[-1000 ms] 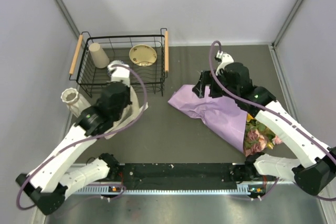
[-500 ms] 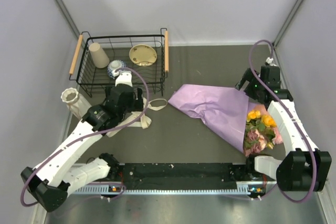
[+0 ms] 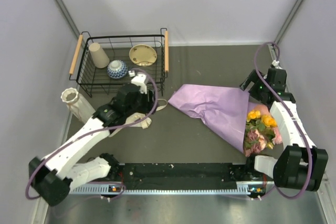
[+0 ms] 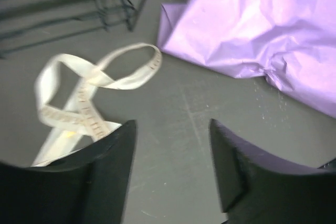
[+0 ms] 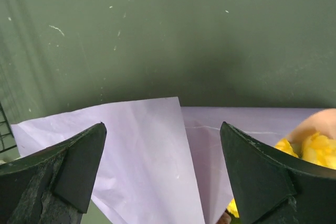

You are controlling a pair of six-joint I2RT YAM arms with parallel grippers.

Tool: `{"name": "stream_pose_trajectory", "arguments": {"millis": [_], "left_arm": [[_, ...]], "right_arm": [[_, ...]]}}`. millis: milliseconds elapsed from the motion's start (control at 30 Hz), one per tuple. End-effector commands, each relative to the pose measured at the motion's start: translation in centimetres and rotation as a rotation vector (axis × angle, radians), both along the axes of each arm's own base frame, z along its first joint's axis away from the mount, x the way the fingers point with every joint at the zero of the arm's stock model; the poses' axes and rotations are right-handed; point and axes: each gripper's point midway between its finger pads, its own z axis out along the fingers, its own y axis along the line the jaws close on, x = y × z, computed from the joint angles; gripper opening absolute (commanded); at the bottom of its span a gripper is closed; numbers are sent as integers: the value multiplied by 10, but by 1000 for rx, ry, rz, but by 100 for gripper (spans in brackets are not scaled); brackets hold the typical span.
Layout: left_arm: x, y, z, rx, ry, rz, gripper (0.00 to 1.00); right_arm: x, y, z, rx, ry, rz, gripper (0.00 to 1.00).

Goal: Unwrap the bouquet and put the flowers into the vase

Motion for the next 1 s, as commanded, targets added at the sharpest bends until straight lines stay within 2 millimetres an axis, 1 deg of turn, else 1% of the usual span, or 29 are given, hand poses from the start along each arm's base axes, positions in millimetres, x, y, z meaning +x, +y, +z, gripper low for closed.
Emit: {"name": "stream_pose_trajectory", "arguments": {"millis": [0,33,67,100,133,200,233,267,300,333,367,400,433,467,500,533,567,600,633,667,700,733,767,800,833,867,900,933,967], "left_arm": [[8,-55,-34,-153,106,-138,58],[10,-59,-43,-151,140,-130,55],[17,-63,-61,-133,176,-120,50],[20,-62,-71,-124,204,-91,40],[29,-57,-92,-78,231,-29,32],[38,-48,-114,-60,268,76,22],[41,-44,-125,-46,283,116,22],[46,-33,-143,-15,316,173,22],[47,-28,-152,-24,350,221,20],[49,-21,-164,-17,378,263,12],[52,-5,-172,-17,402,322,11],[51,3,-177,-20,427,364,11],[51,12,-184,-12,442,397,12],[51,30,-192,8,453,451,12],[50,39,-196,23,461,477,12],[47,44,-195,37,468,482,13],[46,53,-194,58,465,531,15],[46,64,-191,88,444,579,15],[45,65,-182,86,427,567,15],[44,64,-175,78,413,552,15],[40,57,-170,44,421,513,16],[42,50,-154,-10,376,478,17],[40,41,-146,-40,358,430,21],[38,35,-138,-58,339,387,24],[34,24,-123,-110,320,332,29],[31,17,-116,-132,311,294,32],[29,12,-110,-147,301,260,38],[23,1,-97,-191,294,200,40],[19,-3,-92,-205,291,168,42]], "right_arm": [[17,21,7,91,-88,123,90],[19,27,8,113,-100,156,88],[23,32,5,131,-100,179,86],[23,39,6,159,-102,211,81],[23,41,6,170,-103,220,79],[21,49,6,207,-126,246,75],[20,53,7,224,-140,259,73],[19,56,6,236,-163,273,72],[17,61,8,260,-171,295,70],[15,64,9,275,-170,307,68],[12,69,7,292,-165,323,65],[7,78,12,323,-170,370,61],[1,83,12,341,-163,392,60],[-5,89,11,360,-155,410,60],[-16,102,13,391,-144,462,60],[-25,109,23,393,-172,496,60],[-34,117,24,403,-169,527,60],[-48,132,24,419,-147,586,61],[-58,138,32,419,-164,616,62],[-70,149,32,428,-147,660,66],[-87,167,34,451,-128,733,68],[-100,174,33,468,-109,767,71],[-109,181,32,480,-93,796,75],[-120,189,31,499,-75,833,76],[-136,200,25,518,-34,878,78],[-146,206,26,530,-27,910,82],[-156,211,24,551,-4,935,84],[-172,221,18,561,37,984,85],[-179,225,13,565,63,1000,86]]}}
